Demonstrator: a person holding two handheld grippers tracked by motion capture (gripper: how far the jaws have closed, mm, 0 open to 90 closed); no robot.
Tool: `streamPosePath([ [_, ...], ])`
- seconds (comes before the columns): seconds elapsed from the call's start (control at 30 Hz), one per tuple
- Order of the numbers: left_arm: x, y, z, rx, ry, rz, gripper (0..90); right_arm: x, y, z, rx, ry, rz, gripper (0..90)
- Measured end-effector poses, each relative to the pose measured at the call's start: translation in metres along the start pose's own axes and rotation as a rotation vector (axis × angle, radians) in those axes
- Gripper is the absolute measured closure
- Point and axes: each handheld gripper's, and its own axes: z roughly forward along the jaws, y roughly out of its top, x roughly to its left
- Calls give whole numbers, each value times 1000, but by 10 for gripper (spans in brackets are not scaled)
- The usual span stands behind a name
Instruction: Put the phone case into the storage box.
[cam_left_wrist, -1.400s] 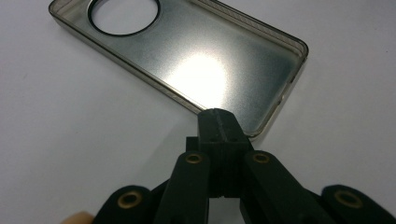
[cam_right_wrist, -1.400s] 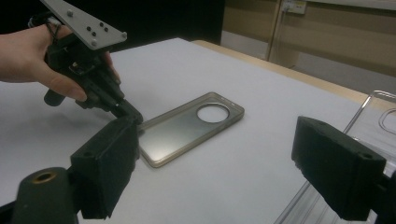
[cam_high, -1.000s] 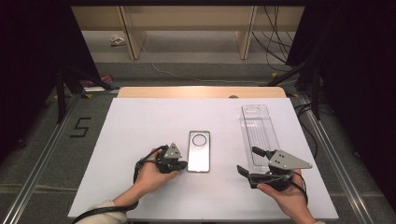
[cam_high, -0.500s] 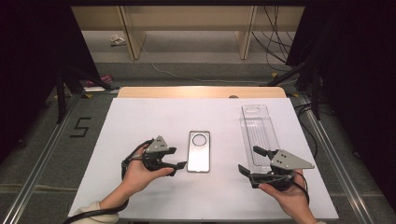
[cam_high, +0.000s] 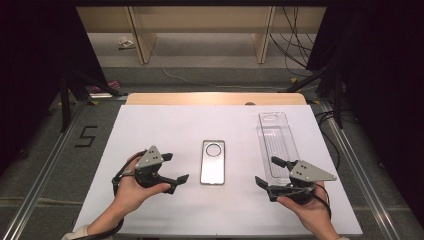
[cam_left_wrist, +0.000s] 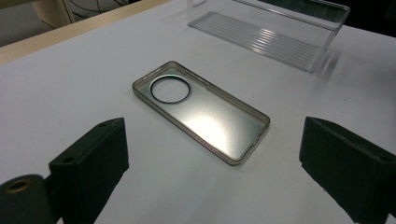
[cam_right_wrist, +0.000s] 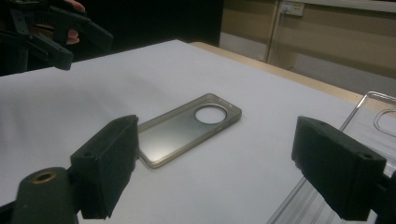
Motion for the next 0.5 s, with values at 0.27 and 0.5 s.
streamPosePath([
  [0.27, 3, -5, -13, -24, 13, -18, 71, -1, -1, 1, 5, 0, 1, 163],
  [0.5, 6, -9, -21, -22, 14, -13, 81, 0, -1, 1, 10, 5, 1, 162],
])
